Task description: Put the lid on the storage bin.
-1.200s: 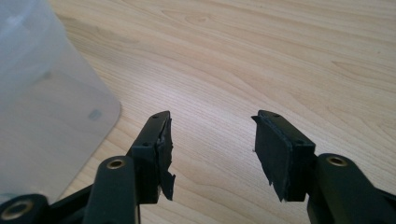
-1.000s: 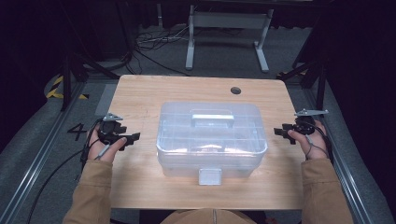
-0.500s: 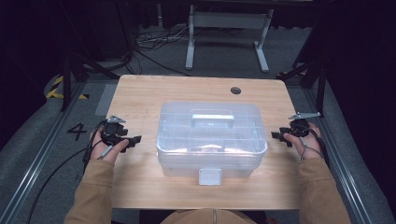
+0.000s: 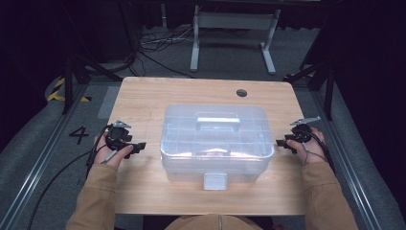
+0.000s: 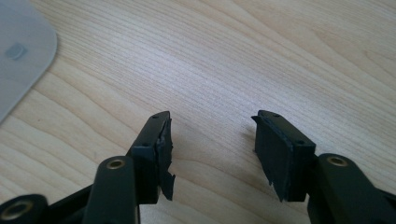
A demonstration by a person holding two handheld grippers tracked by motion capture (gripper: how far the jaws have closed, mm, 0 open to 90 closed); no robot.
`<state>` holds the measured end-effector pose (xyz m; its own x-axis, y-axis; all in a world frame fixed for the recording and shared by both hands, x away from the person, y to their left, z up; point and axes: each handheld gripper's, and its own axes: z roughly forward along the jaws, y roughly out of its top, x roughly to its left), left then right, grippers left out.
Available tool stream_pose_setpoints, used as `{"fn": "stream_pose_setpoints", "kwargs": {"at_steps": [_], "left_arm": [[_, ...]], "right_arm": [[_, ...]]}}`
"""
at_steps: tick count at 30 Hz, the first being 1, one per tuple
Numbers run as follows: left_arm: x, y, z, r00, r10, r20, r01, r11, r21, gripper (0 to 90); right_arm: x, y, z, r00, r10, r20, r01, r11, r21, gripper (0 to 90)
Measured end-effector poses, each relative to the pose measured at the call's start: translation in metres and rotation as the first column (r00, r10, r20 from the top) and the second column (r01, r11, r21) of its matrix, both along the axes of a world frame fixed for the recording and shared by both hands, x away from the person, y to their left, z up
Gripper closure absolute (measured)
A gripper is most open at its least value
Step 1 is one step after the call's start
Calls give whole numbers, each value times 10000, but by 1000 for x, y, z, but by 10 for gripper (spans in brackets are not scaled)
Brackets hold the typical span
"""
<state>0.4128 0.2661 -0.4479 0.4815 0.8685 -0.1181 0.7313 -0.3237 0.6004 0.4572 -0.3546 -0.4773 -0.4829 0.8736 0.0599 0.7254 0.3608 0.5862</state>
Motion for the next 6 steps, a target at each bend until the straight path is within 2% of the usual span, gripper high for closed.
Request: {"fn": "stream_pose_setpoints", "kwargs": {"at_steps": [6], "left_arm": [[1,-1,-2,10000,7,-45,-7,10000,5,310]], "right_arm": [[0,2,0,9996,-12,288,17,9999,-158,452]]}}
